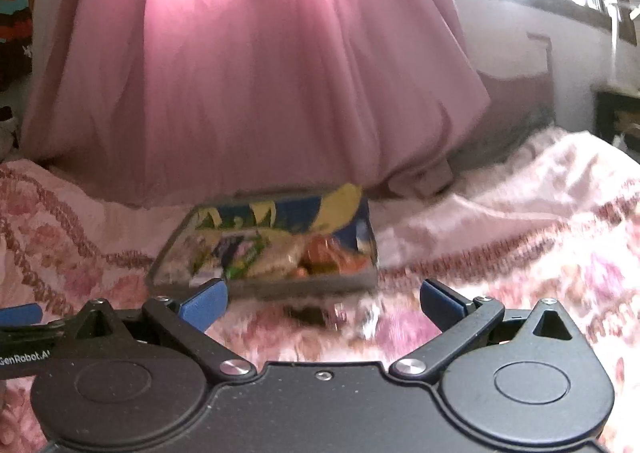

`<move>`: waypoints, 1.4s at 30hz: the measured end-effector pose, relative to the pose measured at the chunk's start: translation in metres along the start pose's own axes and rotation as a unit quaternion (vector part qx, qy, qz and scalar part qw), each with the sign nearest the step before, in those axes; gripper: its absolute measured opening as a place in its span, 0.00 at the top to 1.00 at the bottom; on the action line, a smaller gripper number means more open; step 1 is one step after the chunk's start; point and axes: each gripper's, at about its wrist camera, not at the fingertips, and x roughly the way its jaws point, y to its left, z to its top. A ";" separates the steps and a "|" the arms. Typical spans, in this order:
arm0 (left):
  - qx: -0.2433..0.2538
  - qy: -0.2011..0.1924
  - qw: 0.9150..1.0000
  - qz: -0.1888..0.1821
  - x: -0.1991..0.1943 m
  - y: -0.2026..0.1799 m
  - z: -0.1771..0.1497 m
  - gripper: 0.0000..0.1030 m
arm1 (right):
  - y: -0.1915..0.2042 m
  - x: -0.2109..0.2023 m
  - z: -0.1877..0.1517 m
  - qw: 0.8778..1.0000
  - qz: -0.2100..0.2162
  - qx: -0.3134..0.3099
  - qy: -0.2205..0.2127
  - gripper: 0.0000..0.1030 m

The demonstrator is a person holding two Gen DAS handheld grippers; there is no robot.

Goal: Organize snacks
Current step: 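Move both tools back toward the gold pouch and dark wrapped candy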

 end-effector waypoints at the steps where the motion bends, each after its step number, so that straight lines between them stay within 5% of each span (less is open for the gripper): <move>1: 0.007 0.001 1.000 0.003 -0.004 -0.003 -0.003 0.00 | -0.001 -0.004 -0.003 1.000 -0.002 0.001 0.006 0.01; 13: 0.013 0.060 0.998 0.016 -0.013 -0.006 -0.026 0.00 | -0.003 -0.019 -0.039 0.995 -0.029 0.004 0.099 0.01; 36: -0.013 0.124 0.992 0.023 0.008 0.003 -0.030 0.00 | 0.014 0.009 -0.023 0.991 0.029 -0.040 0.128 0.01; 42: -0.061 0.163 0.985 0.003 0.029 0.020 -0.030 0.00 | 0.020 0.027 -0.009 0.982 0.071 -0.124 0.122 0.01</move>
